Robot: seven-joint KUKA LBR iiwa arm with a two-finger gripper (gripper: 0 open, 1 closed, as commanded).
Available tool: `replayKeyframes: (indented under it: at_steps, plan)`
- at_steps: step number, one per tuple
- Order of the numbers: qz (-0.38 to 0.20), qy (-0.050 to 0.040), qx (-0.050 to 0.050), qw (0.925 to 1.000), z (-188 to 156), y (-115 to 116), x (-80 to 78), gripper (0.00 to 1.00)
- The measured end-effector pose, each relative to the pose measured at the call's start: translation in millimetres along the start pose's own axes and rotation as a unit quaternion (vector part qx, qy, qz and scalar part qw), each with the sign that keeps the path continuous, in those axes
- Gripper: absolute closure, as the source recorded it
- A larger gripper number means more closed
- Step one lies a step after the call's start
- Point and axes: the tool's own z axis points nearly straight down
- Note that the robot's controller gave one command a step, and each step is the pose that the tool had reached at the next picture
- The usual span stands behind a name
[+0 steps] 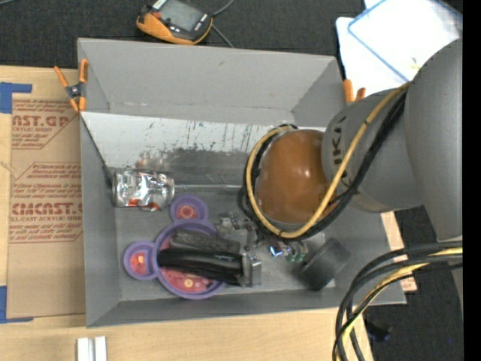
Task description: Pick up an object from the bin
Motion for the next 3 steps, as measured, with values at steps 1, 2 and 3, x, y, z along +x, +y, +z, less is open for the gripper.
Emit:
replayKeyframes:
  at_steps: [1,2,3]
  plan:
    - [0.037,0.0027,-0.001,0.9993,26.1,38.0,-2.1,0.0]
    - [0.029,0.0022,-0.001,0.9996,26.1,37.4,-2.6,0.0]
    - [-0.087,0.0026,0.0,0.9962,25.9,88.3,-36.5,1.0]
